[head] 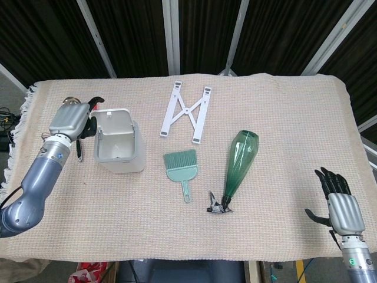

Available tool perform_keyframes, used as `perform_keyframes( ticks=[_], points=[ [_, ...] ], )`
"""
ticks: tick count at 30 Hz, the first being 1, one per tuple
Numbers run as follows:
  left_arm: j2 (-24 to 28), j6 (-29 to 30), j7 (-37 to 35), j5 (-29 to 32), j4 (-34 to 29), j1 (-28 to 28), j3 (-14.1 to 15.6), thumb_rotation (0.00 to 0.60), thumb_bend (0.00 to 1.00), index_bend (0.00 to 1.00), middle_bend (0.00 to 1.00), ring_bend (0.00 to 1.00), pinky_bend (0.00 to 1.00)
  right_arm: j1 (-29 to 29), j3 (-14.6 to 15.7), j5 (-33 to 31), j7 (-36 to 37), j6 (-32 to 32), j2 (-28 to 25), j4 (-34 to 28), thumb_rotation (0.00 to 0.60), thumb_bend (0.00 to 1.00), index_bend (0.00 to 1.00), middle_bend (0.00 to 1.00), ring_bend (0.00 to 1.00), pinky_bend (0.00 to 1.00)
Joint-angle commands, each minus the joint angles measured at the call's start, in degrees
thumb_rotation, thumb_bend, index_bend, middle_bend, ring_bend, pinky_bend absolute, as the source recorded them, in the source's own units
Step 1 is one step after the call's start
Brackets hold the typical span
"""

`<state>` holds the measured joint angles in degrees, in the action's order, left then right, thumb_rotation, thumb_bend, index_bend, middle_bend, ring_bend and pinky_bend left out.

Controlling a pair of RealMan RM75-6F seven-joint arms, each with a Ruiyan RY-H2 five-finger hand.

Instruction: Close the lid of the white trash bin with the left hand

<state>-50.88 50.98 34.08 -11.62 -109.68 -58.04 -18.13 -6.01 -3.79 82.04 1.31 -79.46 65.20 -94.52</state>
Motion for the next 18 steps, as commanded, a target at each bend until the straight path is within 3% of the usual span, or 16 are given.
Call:
perform_keyframes(
  ticks=[1,7,18],
  points=[
    [-1.56,0.92,1.33,2.35,0.72,-2.15,1.14,0.600,0.75,0.18,1.00,0.92,0.97,0.03,-0.08,-0.22,0.15,0.06,-0.11,0.02,0.600,0.23,0.00,0.00,0.00,0.00],
    [-2.23,0.69,1.58,4.71,0.37,-4.05,1.99,0.600,0.75,0.19,1.00,0.92,0.97,0.26,-0.13,-0.40,0.37,-0.25,-0.42,-0.08,0.600,0.23,0.00,0.00,0.00,0.00],
    [3.56,-1.52,-0.91,2.58,-8.92,-3.23,2.96,0.600,0.75,0.21,1.00,0.92,0.97,0.51,-0.01,-0.13,0.32,-0.67,-0.72,-0.38,0.600,0.23,0.00,0.00,0.00,0.00]
  ],
)
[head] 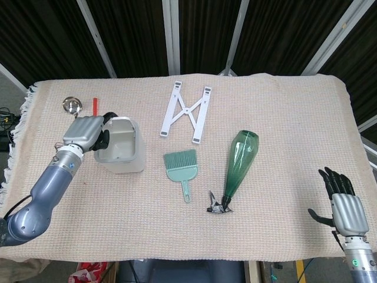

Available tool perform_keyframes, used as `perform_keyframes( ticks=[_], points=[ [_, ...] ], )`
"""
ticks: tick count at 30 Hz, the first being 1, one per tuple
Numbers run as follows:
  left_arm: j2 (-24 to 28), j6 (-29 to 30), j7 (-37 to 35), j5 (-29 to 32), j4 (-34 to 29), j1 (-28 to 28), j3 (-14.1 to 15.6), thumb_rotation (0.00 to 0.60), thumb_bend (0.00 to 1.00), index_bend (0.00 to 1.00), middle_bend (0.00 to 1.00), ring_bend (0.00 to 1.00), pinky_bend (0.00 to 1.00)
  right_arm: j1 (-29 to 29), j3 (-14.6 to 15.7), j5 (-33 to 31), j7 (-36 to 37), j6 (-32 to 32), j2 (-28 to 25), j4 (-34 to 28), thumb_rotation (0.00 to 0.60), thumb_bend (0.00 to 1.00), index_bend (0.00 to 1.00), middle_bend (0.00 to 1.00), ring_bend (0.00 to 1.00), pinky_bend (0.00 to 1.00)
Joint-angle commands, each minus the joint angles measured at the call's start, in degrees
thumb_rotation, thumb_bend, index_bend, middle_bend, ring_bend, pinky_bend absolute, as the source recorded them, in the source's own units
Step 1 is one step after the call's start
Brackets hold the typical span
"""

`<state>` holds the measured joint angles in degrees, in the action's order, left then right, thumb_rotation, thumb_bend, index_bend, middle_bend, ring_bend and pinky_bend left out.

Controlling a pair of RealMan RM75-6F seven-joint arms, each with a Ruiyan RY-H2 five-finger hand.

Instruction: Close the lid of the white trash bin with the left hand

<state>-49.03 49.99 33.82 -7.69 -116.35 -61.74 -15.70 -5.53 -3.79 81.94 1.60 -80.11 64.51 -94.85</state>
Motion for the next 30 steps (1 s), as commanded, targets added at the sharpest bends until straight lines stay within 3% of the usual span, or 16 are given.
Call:
perform_keyframes(
  ticks=[1,17,30],
  points=[
    [2.23,-0.56,-0.84,-1.80,-3.02,0.66,0.65,0.600,0.75,0.22,1.00,0.92,0.97,0.04,0.00,-0.05,0.05,-0.02,-0.05,-0.09,0.600,0.23,0.00,0.00,0.00,0.00],
    [9.67,-4.95,-2.77,-8.82,-10.64,3.47,5.29,0.600,0.75,0.25,1.00,0.92,0.97,-0.15,0.09,-0.17,0.11,0.56,-0.07,-0.65,0.600,0.23,0.00,0.00,0.00,0.00],
    [7.72,-4.72,-3.61,-12.66,-9.62,4.24,9.30,0.600,0.75,0.25,1.00,0.92,0.97,-0.08,0.23,0.08,0.03,0.43,-0.22,-1.09,0.600,0.23,0.00,0.00,0.00,0.00]
  ],
)
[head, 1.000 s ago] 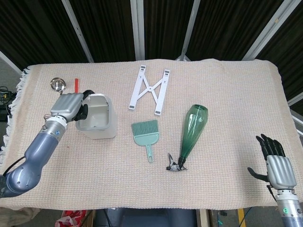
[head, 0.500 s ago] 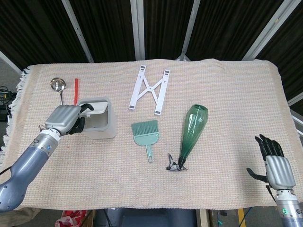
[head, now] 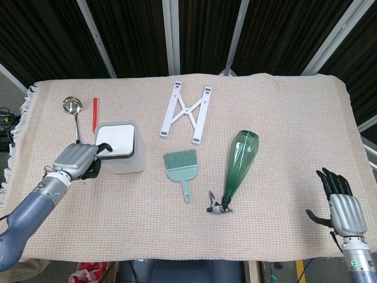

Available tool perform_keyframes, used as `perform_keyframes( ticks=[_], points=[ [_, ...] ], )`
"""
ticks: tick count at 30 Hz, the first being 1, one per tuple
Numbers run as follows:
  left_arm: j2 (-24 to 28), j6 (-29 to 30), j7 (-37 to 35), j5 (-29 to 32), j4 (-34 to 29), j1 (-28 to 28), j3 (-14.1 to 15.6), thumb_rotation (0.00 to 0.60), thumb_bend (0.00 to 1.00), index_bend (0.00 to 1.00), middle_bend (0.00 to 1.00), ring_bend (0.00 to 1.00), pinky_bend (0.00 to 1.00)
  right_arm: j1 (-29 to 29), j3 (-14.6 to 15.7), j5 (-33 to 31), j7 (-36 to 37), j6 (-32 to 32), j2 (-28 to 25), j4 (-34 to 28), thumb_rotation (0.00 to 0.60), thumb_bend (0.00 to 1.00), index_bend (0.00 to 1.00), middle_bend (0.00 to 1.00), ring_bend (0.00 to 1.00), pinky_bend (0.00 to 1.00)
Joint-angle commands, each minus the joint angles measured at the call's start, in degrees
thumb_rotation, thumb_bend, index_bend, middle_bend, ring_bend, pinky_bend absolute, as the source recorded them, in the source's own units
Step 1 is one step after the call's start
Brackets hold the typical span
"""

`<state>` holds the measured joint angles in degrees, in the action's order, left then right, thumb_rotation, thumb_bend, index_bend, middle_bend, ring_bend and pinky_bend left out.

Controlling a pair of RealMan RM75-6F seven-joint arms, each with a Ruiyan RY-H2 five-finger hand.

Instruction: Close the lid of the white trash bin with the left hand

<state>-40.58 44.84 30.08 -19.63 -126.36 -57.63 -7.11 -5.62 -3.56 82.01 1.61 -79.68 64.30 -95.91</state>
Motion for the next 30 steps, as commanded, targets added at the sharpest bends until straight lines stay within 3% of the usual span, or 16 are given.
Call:
perform_keyframes(
  ticks=[1,19,26,28,30],
  points=[
    [-1.20,0.67,0.13,-1.10,0.60,0.18,1.04,0.600,0.75,0.25,1.00,0.92,0.97,0.02,0.04,0.02,0.00,0.00,-0.03,-0.06,0.600,0.23,0.00,0.00,0.00,0.00],
    [-7.02,3.44,0.71,-2.38,3.97,-0.88,4.74,0.600,0.75,0.26,1.00,0.92,0.97,0.04,-0.07,0.00,0.20,-0.12,-0.15,0.05,0.600,0.23,0.00,0.00,0.00,0.00],
    [-4.17,4.96,-1.83,-5.72,1.80,-0.64,2.37,0.600,0.74,0.23,1.00,0.92,0.97,0.04,-0.05,0.11,0.34,-0.13,-0.16,0.02,0.600,0.23,0.00,0.00,0.00,0.00],
    [-2.16,5.84,-3.30,-7.90,0.36,0.07,1.16,0.600,0.71,0.21,1.00,0.91,0.96,0.03,0.02,0.25,0.21,-0.15,-0.17,0.05,0.600,0.23,0.00,0.00,0.00,0.00],
    [-0.18,6.95,-4.86,-10.67,-1.04,1.43,0.37,0.600,0.62,0.15,0.94,0.83,0.91,0.03,0.03,0.32,0.12,-0.21,-0.16,0.13,0.600,0.23,0.00,0.00,0.00,0.00]
  ],
)
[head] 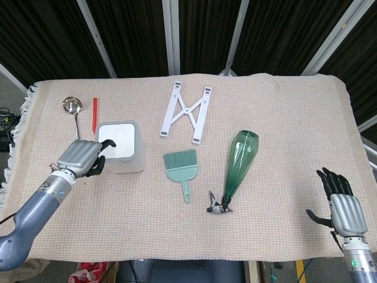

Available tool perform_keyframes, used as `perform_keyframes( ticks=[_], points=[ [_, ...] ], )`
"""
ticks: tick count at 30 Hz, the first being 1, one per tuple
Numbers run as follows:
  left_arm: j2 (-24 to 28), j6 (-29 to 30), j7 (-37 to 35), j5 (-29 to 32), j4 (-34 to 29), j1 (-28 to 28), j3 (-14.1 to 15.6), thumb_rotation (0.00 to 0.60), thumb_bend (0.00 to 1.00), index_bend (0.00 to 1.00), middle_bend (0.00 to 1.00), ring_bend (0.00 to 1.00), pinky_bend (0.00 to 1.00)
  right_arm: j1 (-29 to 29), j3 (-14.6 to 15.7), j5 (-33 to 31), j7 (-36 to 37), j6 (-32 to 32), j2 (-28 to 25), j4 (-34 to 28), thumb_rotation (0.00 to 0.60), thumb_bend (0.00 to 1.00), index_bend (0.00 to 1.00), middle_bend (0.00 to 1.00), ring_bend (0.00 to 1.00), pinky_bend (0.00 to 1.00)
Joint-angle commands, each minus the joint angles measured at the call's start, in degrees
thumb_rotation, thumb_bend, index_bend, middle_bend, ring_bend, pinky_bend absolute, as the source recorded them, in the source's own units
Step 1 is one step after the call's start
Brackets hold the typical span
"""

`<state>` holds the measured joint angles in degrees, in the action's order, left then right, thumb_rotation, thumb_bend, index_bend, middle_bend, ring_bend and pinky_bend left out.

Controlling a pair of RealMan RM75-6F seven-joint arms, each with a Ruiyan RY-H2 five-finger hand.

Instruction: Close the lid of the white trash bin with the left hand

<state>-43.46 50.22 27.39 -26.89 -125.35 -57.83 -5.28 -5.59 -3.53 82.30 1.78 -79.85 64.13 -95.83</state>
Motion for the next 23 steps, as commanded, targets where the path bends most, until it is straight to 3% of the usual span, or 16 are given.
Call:
perform_keyframes(
  ticks=[1,4,6,9,11,15,19,23],
  points=[
    [3.47,2.21,-2.65,-4.87,-2.62,2.42,-1.53,0.600,0.57,0.09,0.86,0.75,0.86,0.00,-0.02,0.05,-0.10,-0.06,0.01,0.08,0.600,0.23,0.00,0.00,0.00,0.00],
    [6.11,5.36,-4.21,-11.83,-5.07,7.23,-0.12,0.600,0.43,0.01,0.54,0.48,0.65,-0.02,-0.01,0.21,-0.26,-0.18,0.01,0.31,0.600,0.23,0.00,0.00,0.00,0.00],
    [6.53,8.80,-5.20,-17.75,-6.06,11.67,1.76,0.600,0.33,0.00,0.30,0.23,0.43,-0.03,0.10,0.27,-0.44,-0.08,-0.03,0.38,0.600,0.23,0.00,0.00,0.00,0.00],
    [3.87,16.60,-7.56,-28.03,-5.26,20.20,5.54,0.600,0.23,0.00,0.06,0.01,0.19,-0.02,0.35,0.32,-1.06,0.16,-0.23,0.37,0.600,0.23,0.00,0.00,0.00,0.00],
    [0.61,21.39,-9.45,-34.43,-2.84,25.55,8.13,0.600,0.17,0.00,0.00,0.00,0.10,0.02,0.46,0.35,-1.48,0.16,-0.35,0.29,0.600,0.23,0.00,0.00,0.00,0.00],
    [-9.29,31.97,-14.54,-47.14,9.11,37.13,13.42,0.600,0.11,0.00,0.00,0.00,0.06,0.18,0.54,0.56,-2.81,-0.33,-0.40,0.14,0.600,0.23,0.00,0.00,0.00,0.00],
    [-15.79,37.72,-18.04,-52.66,20.08,43.21,15.24,0.600,0.08,0.00,0.00,0.00,0.02,0.35,0.63,0.63,-3.87,-0.68,-0.23,0.13,0.600,0.23,0.00,0.00,0.00,0.00],
    [-18.87,41.64,-21.07,-56.02,27.12,46.14,14.46,0.600,0.07,0.00,0.00,0.00,0.00,0.50,0.68,0.67,-4.40,-0.97,-0.16,0.35,0.600,0.23,0.00,0.00,0.00,0.00]
  ],
)
